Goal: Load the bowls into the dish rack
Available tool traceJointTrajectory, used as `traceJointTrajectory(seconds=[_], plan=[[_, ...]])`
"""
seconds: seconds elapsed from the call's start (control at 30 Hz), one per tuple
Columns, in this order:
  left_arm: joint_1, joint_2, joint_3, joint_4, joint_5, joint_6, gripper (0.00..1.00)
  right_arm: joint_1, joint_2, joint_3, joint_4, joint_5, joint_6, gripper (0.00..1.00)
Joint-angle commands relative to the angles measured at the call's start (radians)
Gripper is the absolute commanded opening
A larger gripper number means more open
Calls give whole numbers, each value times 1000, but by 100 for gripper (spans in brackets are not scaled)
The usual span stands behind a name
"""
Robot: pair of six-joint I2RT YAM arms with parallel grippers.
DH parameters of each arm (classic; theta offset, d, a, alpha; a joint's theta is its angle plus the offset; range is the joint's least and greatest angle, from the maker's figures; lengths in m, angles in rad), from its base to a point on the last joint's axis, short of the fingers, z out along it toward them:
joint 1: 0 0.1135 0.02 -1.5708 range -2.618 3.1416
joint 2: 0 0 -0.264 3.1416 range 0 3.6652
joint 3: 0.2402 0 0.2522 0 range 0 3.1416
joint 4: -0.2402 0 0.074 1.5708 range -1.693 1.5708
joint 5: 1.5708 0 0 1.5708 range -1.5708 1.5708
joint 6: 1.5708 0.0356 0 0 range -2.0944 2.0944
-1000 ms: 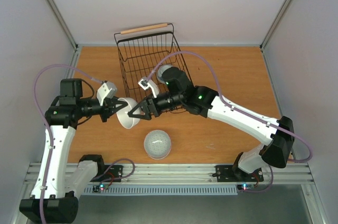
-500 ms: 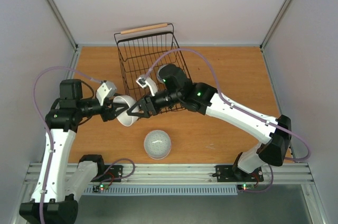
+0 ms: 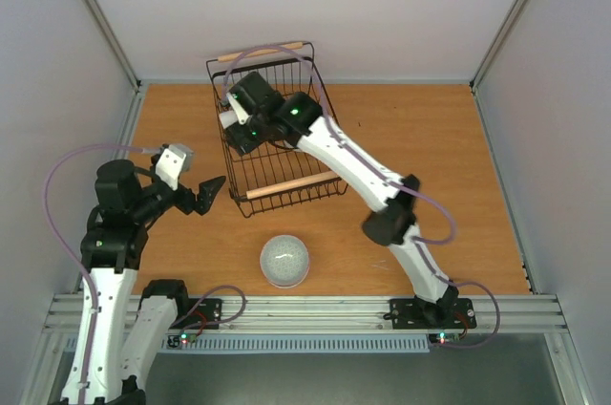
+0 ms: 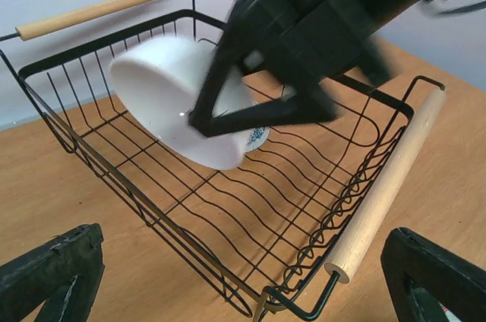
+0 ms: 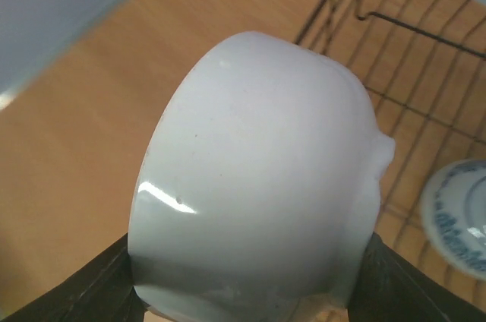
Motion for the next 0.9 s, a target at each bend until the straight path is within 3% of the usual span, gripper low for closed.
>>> traceJointTrajectory(seconds=[0.0, 0.07, 0.23, 0.37, 0.87], plan=[[0, 10, -13, 57, -22, -23, 99, -4, 251, 367, -279, 276, -143, 1], [1, 11, -14, 51, -26, -19, 99, -12, 318, 427, -300, 329, -168, 1], [1, 14, -22, 67, -22, -21, 99, -34, 322, 265, -206, 396, -204, 1], [0, 28, -25, 64, -1, -18, 99, -39, 358, 245, -186, 450, -239, 1], [0, 33, -31, 60, 23, -6, 99, -51, 482, 257, -172, 493, -313, 3]])
